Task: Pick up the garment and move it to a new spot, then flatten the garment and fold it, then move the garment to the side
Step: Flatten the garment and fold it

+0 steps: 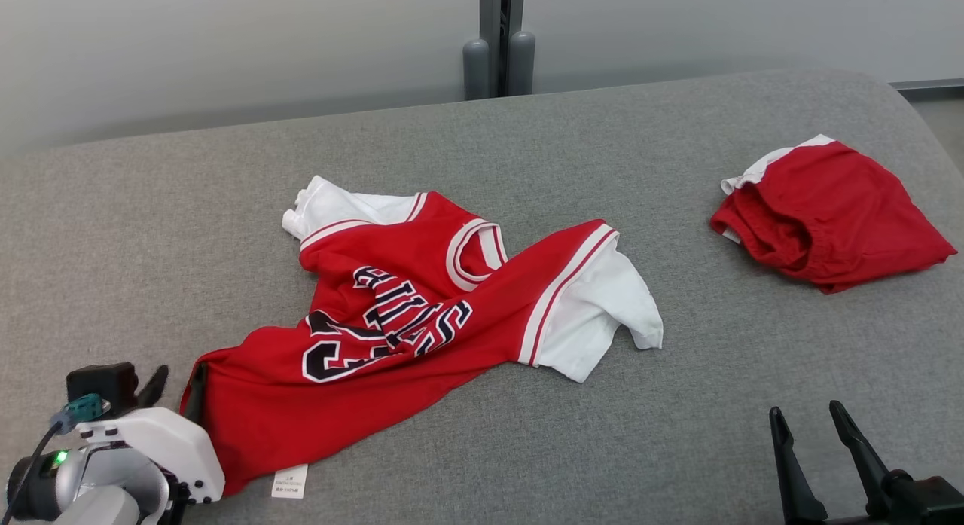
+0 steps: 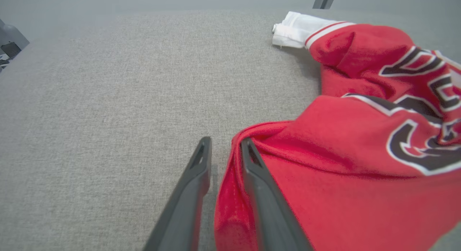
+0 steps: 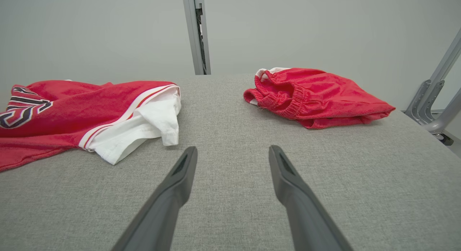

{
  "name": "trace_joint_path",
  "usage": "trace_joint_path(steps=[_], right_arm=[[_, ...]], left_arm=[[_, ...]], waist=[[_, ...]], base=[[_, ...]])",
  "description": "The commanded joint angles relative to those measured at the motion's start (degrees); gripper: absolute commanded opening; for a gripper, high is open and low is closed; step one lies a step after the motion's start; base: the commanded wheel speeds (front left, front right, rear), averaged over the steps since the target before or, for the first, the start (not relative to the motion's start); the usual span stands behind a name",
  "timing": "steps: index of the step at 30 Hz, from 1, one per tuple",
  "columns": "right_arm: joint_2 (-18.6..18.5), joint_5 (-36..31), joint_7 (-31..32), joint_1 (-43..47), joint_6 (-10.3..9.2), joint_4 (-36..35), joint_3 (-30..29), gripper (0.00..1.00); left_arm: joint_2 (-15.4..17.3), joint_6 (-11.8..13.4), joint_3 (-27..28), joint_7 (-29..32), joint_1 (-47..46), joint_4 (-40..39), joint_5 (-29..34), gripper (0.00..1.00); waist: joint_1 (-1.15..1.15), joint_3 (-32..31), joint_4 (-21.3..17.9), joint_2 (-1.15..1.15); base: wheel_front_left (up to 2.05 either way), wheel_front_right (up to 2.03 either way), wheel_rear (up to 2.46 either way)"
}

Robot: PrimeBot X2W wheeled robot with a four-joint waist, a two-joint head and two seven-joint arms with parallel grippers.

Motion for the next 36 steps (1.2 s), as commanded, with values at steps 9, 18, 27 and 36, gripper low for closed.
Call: trace_joint_path(steps=[9, 18, 27, 36], right_arm=[[-0.42, -0.25, -0.26, 2.27, -0.01, -0.89, -2.23, 1.0], [-0.4, -2.53, -0.25, 1.43, -0.01, -4.1, -5.7, 1.0], [-0.41, -3.01, -0.25, 1.15, -0.01, -3.07, -6.94, 1.0], [-0.42, -2.77, -0.25, 2.65, -0.01, 0.05, -7.48, 1.0]], left_arm=[[-0.64, 2.6, 6.93, -12.45, 7.74, -0.17, -0.18, 1.0], [-10.91, 2.94, 21.63, -13.16, 22.06, -19.83, 16.45, 1.0], [-22.38, -7.61, 29.42, -13.18, 31.45, -22.25, 29.66, 1.0], [-25.84, -14.94, 35.93, -13.18, 33.19, -21.8, 36.02, 1.0]], waist=[[0.0, -2.34, 0.93, 0.0], [0.0, -6.11, 4.42, 0.0], [0.0, -9.18, 5.84, 0.0], [0.0, -10.13, 6.41, 0.0]], base=[[0.0, 0.0, 0.0], [0.0, 0.0, 0.0], [0.0, 0.0, 0.0], [0.0, 0.0, 0.0]])
